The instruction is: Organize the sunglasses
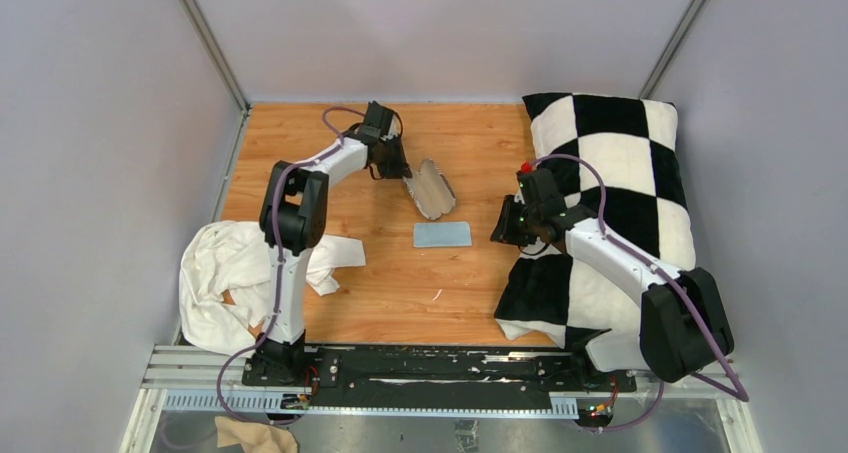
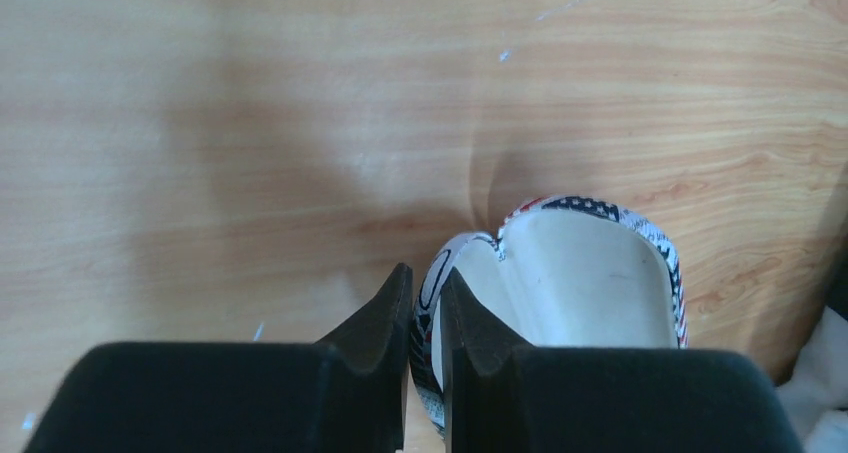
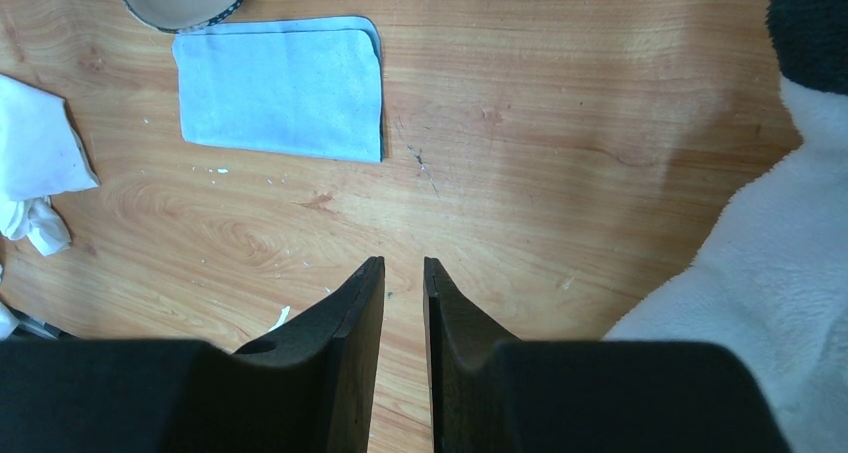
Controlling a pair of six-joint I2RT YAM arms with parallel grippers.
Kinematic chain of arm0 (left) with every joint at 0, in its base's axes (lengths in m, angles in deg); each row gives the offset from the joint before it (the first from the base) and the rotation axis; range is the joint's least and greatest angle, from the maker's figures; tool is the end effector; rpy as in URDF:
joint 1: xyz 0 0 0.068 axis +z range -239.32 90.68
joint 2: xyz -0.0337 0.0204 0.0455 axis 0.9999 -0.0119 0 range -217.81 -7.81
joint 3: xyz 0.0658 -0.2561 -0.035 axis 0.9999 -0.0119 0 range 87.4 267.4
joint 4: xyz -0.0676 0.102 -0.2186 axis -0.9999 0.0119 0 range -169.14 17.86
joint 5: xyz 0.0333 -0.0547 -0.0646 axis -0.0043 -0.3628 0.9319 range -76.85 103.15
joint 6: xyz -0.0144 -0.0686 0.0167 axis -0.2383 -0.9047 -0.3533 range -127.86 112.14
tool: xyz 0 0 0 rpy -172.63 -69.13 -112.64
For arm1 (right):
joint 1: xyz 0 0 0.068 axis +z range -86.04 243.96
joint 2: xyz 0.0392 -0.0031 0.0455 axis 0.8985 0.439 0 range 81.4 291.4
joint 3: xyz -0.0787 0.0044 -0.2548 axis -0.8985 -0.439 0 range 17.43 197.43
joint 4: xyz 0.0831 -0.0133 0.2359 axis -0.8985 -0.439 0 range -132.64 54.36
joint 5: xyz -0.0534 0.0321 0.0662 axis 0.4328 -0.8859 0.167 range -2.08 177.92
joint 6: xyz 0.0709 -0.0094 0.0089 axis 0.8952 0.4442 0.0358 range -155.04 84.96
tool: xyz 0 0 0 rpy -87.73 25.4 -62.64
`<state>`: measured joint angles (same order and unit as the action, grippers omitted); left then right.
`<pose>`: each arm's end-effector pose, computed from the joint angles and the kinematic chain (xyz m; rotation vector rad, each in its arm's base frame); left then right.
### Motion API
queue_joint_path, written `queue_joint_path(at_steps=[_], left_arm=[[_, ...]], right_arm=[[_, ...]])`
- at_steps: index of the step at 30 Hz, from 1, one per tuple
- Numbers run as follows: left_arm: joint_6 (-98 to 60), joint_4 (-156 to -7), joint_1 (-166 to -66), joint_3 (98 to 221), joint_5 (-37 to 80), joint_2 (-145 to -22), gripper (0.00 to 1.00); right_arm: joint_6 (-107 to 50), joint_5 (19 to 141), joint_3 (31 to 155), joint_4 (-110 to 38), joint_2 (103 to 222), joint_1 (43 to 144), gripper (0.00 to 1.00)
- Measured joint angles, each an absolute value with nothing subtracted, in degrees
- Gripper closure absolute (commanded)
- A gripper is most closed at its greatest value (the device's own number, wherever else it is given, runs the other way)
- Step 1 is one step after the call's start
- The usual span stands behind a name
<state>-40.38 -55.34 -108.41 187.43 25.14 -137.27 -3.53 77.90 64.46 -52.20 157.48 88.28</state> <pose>0.4643 -0.1738 0.1441 -0.2125 2.5767 -0.6181 0.2544 0.1264 0.2080 0.0662 2.4555 0.6591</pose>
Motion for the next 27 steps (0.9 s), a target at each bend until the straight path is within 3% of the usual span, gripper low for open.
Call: queue_joint_path(at_steps=[11,21,27], left_arm=[[-59.74,-77.35,-108.17,154.01,21.84,-120.01,0.89],[-74.76,-88.50,-109.18,150.20,13.47,-118.72,0.88],[-82.23,-92.26,-109.44,151.17,10.06,-119.99,0.80]], right_arm=[[-3.33,77.17,64.48,-51.91,159.90,88.28,0.74],[-3.24,76.82,64.48,-51.89,160.10,88.28,0.74],[-3.16,76.80,64.48,-51.89,160.10,88.28,0.74]])
